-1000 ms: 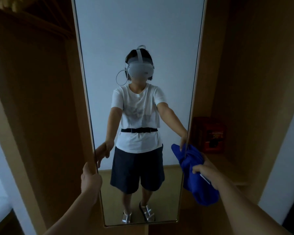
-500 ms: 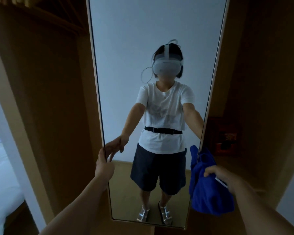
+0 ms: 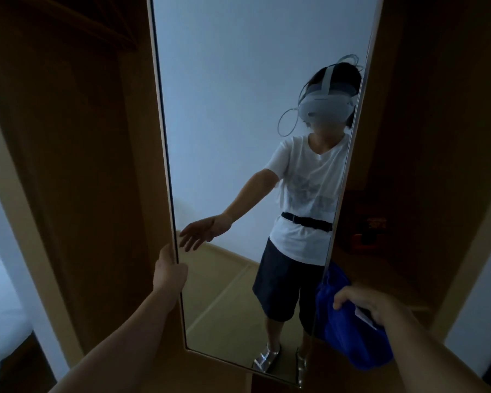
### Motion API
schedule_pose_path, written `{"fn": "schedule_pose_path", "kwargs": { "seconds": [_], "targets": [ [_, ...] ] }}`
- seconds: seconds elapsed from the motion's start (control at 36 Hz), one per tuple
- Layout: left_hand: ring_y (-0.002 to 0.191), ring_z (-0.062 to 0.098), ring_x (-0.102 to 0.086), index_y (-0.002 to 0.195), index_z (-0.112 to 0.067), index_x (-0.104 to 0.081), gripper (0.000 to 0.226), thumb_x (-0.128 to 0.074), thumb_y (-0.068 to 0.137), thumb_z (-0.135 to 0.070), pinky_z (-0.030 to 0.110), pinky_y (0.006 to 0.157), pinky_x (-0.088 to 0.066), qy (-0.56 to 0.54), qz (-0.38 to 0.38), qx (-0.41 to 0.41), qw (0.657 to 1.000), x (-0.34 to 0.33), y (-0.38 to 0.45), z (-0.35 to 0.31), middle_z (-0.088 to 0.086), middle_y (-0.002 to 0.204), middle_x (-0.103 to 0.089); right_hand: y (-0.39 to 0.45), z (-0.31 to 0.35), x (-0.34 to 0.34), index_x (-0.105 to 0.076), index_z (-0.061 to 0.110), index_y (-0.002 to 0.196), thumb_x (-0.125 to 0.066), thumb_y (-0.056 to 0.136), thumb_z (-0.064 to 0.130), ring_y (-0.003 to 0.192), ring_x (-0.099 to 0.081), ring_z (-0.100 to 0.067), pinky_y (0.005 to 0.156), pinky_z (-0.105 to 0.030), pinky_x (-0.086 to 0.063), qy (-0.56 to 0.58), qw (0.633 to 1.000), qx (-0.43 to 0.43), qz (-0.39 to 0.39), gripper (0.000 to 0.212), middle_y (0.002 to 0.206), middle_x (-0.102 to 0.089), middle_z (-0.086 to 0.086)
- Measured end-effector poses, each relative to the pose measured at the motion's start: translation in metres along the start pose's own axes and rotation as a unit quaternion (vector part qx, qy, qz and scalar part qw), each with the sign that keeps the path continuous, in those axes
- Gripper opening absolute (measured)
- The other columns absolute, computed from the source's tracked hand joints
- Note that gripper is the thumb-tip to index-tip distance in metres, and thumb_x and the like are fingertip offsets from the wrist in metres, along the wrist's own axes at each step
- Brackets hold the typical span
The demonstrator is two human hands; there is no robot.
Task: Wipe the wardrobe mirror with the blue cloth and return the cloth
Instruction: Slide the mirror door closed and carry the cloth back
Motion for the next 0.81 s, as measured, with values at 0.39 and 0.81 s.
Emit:
{"fn": "schedule_pose_path", "kwargs": {
  "seconds": [0.39, 0.81],
  "targets": [
    [0.07, 0.007, -0.053, 0.09, -0.022, -0.052, 0.016, -0.066, 0.084, -0.026, 0.02, 0.054, -0.041, 0.063, 0.046, -0.107, 0.991, -0.072, -0.125, -0.011, -0.005, 0.079, -0.056, -0.028, -0.015, -0.028, -0.048, 0.006, 0.114, -0.077, 0.068, 0.005, 0.097, -0.055, -0.027, 0.076, -0.033, -0.044, 0.016, 1.0, 0.004, 0.02, 0.054, 0.111, -0.057, -0.009],
    [0.067, 0.002, -0.055, 0.077, -0.034, -0.05, 0.016, -0.063, 0.084, -0.041, 0.02, 0.057, -0.049, 0.094, 0.092, -0.235, 0.963, -0.084, -0.198, -0.04, -0.011, 0.074, -0.057, -0.054, -0.017, -0.064, -0.033, 0.013, 0.138, -0.076, 0.068, 0.015, 0.109, -0.044, -0.024, 0.082, -0.032, -0.041, -0.037, 0.997, 0.011, 0.069, 0.082, 0.134, -0.041, -0.006]
  ]
}}
Point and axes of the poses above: each hand's wrist, its own y-axis towards the middle knuckle, its own x-axis out of the back of the hand, z = x × y, the point moved 5 cm from there along y, towards the middle knuckle
